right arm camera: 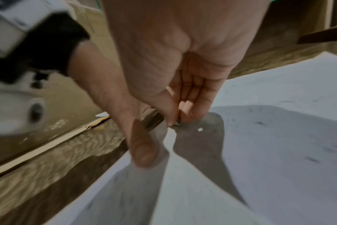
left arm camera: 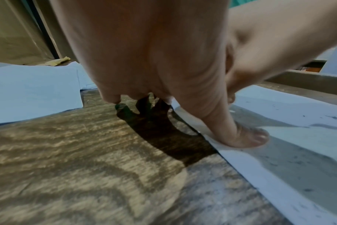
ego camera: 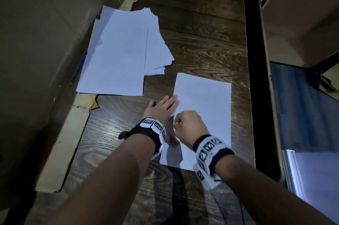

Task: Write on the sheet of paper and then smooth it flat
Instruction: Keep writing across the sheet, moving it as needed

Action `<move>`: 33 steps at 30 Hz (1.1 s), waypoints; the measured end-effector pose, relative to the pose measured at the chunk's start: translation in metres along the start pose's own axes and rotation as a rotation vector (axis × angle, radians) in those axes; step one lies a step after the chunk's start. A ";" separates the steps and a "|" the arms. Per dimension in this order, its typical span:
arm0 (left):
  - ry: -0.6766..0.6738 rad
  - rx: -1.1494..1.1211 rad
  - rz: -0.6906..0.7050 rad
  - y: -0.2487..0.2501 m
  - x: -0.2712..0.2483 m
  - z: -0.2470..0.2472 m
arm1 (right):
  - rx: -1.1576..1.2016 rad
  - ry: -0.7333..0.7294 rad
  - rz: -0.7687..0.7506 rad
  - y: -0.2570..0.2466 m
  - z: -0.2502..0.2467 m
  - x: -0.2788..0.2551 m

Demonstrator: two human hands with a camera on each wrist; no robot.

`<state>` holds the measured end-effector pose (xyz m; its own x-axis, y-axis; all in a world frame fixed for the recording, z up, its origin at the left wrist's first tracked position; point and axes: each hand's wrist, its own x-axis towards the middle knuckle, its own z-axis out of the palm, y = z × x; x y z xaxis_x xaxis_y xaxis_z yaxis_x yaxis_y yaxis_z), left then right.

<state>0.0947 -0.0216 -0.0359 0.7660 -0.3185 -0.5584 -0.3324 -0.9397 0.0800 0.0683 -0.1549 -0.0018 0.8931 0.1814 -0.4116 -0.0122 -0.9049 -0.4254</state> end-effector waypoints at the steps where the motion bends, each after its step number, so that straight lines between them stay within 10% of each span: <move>1: -0.018 -0.010 0.002 0.002 -0.001 -0.003 | -0.001 0.038 0.025 -0.002 -0.004 0.011; 27: -0.038 0.083 -0.086 0.017 -0.013 -0.005 | 0.494 0.117 0.121 0.060 -0.001 -0.019; 33: -0.011 -0.089 -0.279 0.050 -0.043 0.021 | 0.497 0.184 0.188 0.071 -0.007 -0.020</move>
<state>0.0332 -0.0517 -0.0254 0.8147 -0.0456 -0.5781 -0.0604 -0.9982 -0.0063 0.0524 -0.2252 -0.0178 0.9182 -0.0757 -0.3888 -0.3493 -0.6172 -0.7050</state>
